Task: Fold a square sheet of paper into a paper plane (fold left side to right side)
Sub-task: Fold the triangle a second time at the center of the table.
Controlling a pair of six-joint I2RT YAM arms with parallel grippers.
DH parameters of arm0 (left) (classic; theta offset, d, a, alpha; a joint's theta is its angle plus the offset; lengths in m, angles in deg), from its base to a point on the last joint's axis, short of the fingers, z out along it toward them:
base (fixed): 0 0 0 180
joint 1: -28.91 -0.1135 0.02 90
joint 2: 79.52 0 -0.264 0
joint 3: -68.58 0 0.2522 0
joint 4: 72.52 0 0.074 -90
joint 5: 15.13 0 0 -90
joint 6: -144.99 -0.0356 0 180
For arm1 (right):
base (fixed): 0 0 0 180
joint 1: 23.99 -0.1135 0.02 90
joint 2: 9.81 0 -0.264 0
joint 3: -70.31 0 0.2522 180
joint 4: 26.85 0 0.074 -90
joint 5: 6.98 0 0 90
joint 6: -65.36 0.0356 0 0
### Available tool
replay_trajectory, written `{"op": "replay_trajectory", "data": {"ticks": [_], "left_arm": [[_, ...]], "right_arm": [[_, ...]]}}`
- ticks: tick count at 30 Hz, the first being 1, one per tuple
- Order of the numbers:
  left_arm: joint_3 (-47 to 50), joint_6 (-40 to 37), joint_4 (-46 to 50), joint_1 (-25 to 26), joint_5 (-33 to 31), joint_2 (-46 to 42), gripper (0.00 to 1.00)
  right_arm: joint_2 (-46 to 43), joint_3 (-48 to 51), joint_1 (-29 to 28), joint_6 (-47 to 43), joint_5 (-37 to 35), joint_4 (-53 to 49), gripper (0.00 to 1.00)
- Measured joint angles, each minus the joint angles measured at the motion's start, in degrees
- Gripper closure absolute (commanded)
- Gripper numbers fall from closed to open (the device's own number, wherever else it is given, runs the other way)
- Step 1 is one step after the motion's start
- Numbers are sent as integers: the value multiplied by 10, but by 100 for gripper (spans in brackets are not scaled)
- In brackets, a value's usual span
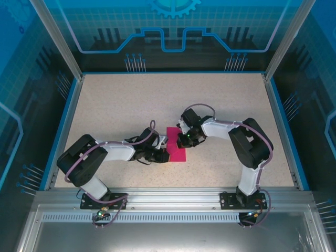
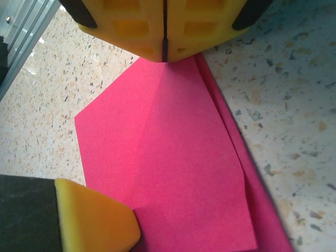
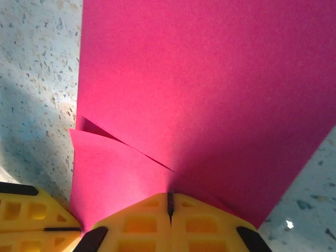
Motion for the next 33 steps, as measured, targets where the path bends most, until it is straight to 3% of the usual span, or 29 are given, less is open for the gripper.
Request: {"op": "replay_trajectory", "data": {"ticks": [15, 33], "left_arm": [[-66, 0, 43, 8, 25, -8, 91], [-112, -6, 65, 8, 12, 77, 92]], "right_arm": [[5, -8, 0, 0, -9, -9, 100], [5, -8, -1, 0, -11, -10, 100]]}}
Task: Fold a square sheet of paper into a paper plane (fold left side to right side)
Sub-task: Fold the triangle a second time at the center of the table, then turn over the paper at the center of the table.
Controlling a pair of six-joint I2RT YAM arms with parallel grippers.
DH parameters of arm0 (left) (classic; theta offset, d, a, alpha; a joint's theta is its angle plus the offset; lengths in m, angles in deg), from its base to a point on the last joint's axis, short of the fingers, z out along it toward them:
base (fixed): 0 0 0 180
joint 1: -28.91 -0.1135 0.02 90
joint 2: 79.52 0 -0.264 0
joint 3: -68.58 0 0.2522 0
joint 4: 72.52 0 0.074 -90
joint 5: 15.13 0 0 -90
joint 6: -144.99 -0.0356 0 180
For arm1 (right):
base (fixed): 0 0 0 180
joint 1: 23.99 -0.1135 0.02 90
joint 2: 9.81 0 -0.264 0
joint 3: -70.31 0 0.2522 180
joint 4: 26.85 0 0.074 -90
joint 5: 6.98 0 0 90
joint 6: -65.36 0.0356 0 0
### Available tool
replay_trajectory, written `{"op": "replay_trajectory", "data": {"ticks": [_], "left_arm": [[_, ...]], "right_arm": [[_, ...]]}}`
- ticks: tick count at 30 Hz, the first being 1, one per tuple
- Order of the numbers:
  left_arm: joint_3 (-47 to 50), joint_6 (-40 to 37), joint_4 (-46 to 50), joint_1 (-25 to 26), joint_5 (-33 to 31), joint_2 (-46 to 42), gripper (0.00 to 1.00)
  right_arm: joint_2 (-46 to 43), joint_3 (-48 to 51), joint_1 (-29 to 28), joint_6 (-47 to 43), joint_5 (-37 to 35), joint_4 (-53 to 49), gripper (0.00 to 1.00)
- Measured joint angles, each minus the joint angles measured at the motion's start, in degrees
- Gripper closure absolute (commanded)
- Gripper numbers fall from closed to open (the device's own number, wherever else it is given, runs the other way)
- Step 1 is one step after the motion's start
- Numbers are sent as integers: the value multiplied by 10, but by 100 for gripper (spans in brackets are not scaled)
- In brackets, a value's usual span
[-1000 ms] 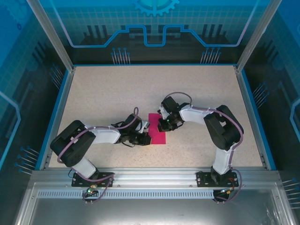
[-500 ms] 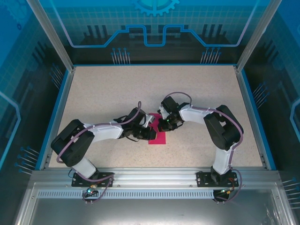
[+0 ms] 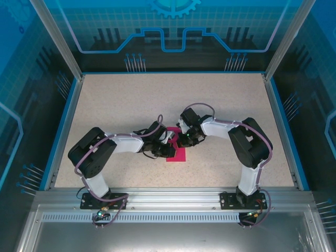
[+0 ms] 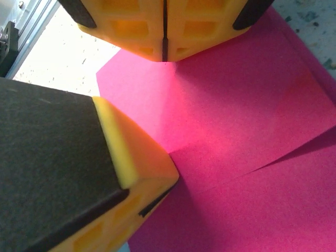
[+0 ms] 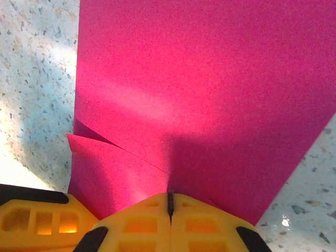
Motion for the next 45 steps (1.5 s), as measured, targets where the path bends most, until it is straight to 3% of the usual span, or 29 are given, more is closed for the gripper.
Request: {"op": "replay_trajectory", "data": {"ticks": [9, 24, 26, 30, 37, 40, 45], "left_arm": [[16, -9, -9, 0, -2, -7, 93], [122, -10, -11, -9, 0, -104, 91], [131, -9, 7, -18, 1, -122, 87], [134, -8, 32, -37, 4, -168, 69], [123, 2, 19, -65, 4, -209, 46], [101, 4, 9, -68, 3, -188, 44], [46, 1, -9, -69, 3, -117, 45]], "right_arm": [[0, 0, 0, 0, -1, -2, 100], [-1, -2, 0, 0, 0, -8, 99], [-3, -2, 0, 0, -1, -7, 93], [-28, 5, 6, 0, -8, 0, 71], [-167, 61, 53, -4, -18, 23, 40], [-210, 108, 70, 0, -10, 51, 34], [-222, 179, 73, 9, 16, 80, 34]]}}
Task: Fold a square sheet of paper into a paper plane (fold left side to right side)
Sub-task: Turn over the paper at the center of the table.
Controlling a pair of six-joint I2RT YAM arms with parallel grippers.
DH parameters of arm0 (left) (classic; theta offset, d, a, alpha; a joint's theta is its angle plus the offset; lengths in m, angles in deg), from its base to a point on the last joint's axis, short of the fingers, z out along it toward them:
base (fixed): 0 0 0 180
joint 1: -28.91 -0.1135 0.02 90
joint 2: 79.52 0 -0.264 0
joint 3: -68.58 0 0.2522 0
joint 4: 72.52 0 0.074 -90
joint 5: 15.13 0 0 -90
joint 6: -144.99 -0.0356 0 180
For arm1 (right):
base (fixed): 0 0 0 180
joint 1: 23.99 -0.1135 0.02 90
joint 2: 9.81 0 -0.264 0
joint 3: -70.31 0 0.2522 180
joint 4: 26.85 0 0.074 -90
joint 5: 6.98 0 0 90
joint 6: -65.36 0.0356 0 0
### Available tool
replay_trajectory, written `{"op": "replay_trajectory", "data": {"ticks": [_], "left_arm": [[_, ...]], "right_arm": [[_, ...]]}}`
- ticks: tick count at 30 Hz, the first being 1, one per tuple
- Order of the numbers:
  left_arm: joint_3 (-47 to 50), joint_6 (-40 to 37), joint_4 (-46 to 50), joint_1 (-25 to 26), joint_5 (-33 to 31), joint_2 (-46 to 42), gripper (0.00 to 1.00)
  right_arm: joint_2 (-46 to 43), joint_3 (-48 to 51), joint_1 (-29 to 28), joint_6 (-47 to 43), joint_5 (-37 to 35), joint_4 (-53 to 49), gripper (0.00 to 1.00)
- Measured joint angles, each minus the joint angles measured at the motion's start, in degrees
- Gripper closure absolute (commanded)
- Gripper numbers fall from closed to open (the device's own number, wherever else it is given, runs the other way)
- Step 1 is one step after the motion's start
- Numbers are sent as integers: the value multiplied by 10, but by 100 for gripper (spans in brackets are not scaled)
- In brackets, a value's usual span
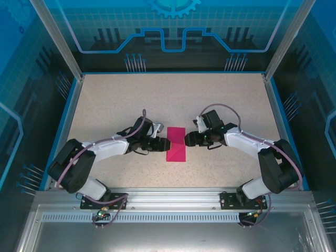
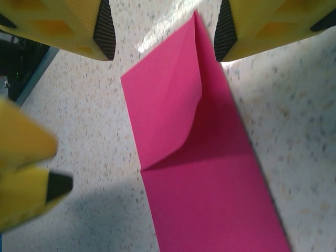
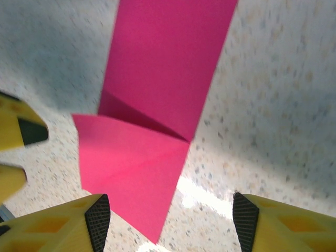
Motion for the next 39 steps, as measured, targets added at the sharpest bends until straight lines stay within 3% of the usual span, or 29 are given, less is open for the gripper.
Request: {"op": "replay_trajectory", "data": {"ticks": [6, 13, 17, 32, 37, 39], "left_arm": [[-41, -10, -5, 0, -9, 69, 49], [-49, -13, -21, -1, -9, 104, 86], [-46, -16, -32, -1, -9, 103, 95], [-23, -17, -35, -2, -23, 61, 95], [-20, -17, -35, -2, -26, 61, 95], [-20, -17, -35, -2, -26, 60, 92]], "right_arm": [[-12, 39, 0, 10, 19, 20, 34], [-31, 45, 0, 15, 31, 35, 34], [-27, 46, 0, 22, 44, 50, 33], [78, 28, -12, 75, 101, 130, 35], [122, 2, -21, 93, 120, 155, 45], [140, -9, -24, 98, 126, 164, 57]]}}
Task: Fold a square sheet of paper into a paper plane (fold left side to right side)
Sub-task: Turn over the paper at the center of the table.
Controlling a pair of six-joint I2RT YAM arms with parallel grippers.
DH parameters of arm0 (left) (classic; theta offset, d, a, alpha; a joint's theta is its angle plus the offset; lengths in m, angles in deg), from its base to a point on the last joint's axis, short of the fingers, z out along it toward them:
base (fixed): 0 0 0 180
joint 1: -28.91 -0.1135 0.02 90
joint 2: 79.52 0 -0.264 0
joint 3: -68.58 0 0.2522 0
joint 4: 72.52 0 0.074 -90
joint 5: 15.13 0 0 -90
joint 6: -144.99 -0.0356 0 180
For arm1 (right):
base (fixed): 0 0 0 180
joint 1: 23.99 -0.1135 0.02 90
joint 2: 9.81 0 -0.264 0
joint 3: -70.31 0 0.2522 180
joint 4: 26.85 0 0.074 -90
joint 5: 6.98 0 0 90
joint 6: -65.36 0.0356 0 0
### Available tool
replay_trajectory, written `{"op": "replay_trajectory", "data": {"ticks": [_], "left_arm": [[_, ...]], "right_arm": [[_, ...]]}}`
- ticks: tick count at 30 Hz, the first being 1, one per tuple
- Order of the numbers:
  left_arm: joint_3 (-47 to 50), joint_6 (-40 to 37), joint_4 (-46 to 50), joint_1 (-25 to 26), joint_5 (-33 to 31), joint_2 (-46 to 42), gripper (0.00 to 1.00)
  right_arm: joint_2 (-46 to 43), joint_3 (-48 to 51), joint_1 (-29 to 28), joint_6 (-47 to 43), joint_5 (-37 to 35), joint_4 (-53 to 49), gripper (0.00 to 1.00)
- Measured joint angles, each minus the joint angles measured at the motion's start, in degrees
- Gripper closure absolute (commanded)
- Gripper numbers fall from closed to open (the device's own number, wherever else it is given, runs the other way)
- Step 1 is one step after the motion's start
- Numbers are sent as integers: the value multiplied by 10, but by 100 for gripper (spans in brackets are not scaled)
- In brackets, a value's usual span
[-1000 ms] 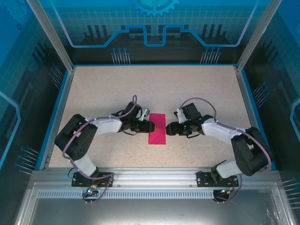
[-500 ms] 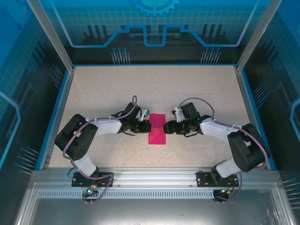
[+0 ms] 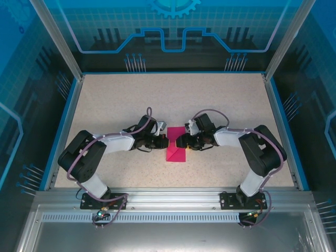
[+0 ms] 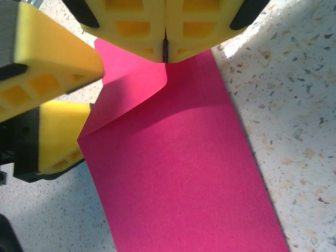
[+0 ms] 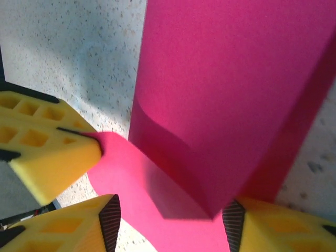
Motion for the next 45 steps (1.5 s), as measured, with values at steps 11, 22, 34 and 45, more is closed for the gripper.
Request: {"op": "replay_trajectory", "data": {"ticks": [11, 22, 34, 45], "left_arm": [[33, 17, 2, -21, -17, -89, 25], [90, 130, -68, -45, 33, -327, 1], [103, 229, -216, -12, 130, -330, 9], [84, 253, -257, 21, 143, -319, 48]], "right_arm": [[-37, 1, 2, 6, 29, 31, 98], [-266, 17, 51, -2, 98, 49, 96], [-326, 17, 42, 87, 150, 121, 94], [-332, 17, 30, 156, 156, 204, 91]]}}
